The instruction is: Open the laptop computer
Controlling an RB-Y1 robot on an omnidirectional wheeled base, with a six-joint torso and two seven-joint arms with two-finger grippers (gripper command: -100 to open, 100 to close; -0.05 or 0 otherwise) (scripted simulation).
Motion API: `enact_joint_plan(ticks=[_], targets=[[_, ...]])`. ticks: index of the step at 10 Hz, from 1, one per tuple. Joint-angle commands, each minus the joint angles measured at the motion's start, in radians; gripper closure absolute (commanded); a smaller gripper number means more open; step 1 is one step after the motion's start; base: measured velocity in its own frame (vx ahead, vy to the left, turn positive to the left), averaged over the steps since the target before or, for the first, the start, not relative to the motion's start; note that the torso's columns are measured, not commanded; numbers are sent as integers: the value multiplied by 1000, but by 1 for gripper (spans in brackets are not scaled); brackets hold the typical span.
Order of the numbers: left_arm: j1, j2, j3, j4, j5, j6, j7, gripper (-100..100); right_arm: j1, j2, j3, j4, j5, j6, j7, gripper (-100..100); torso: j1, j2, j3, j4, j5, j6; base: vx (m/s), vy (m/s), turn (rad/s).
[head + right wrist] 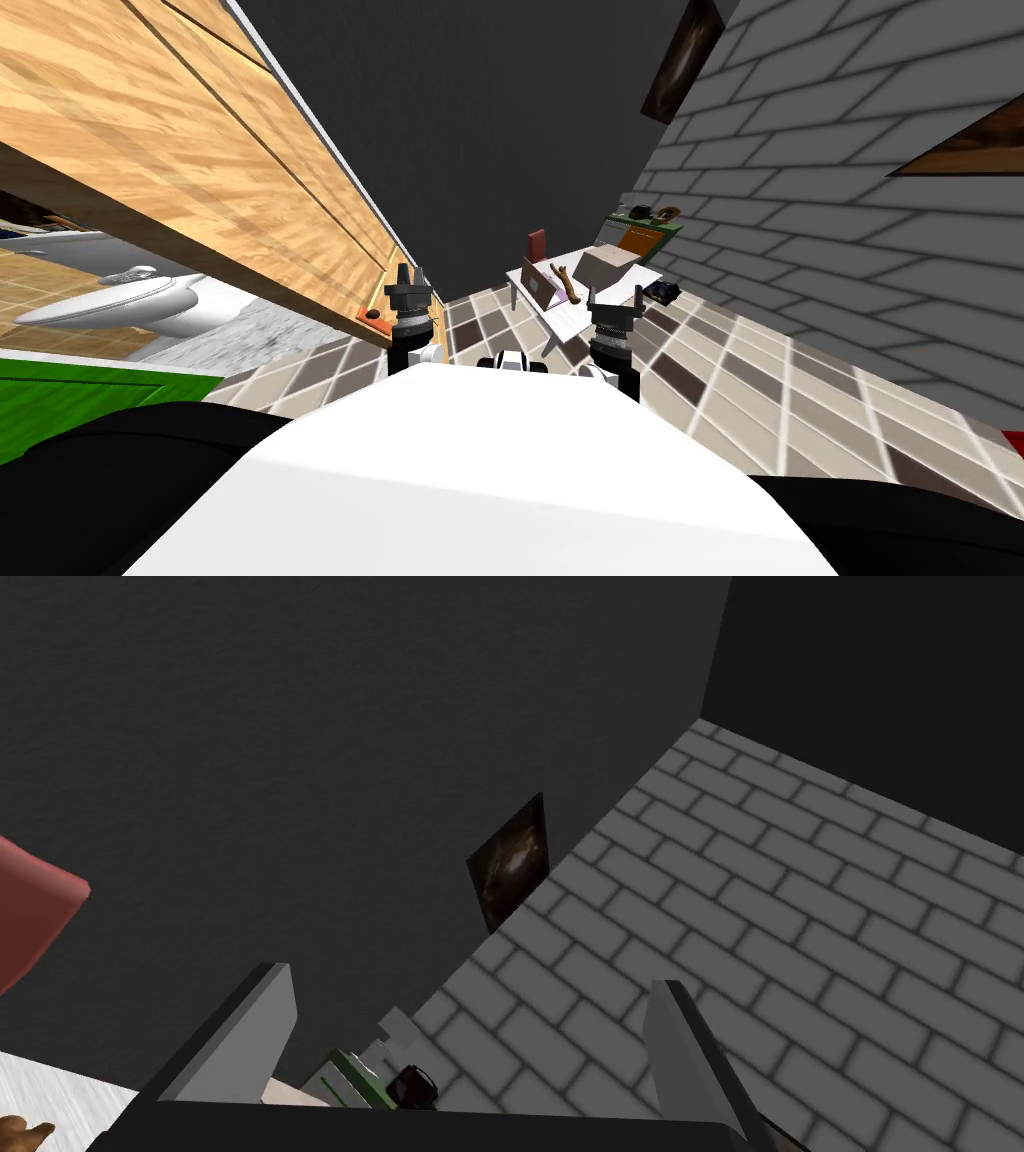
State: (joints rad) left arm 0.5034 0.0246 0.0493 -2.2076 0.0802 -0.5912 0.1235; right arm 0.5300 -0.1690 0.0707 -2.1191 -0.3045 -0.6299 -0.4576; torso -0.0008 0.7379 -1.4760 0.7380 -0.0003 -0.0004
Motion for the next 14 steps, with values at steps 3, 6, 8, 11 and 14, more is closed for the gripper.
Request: enact_joint_plan(ticks=[3, 6, 8, 11, 14], targets=[[0, 0, 0, 0, 0, 0, 0, 0, 19, -2, 14, 24, -81, -40, -116, -100, 1, 0, 0, 0, 0, 0, 17, -42, 233], [0, 0, 0, 0, 0, 0, 0, 0, 35, -2, 27, 46, -144, -71, -200, -100, 1, 0, 0, 0, 0, 0, 17, -39, 244], [0, 0, 0, 0, 0, 0, 0, 0, 43, -2, 34, 58, -176, -87, -243, -100, 1, 0, 0, 0, 0, 0, 13, -35, 195], [0, 0, 0, 0, 0, 0, 0, 0, 59, 1, 48, 87, -242, -118, -326, -100, 1, 0, 0, 0, 0, 1, 8, -31, 209], [0, 0, 0, 0, 0, 0, 0, 0, 73, 6, 62, 119, -308, -148, -399, -100, 0, 0, 0, 0, 0, 0, 5, -42, 283]])
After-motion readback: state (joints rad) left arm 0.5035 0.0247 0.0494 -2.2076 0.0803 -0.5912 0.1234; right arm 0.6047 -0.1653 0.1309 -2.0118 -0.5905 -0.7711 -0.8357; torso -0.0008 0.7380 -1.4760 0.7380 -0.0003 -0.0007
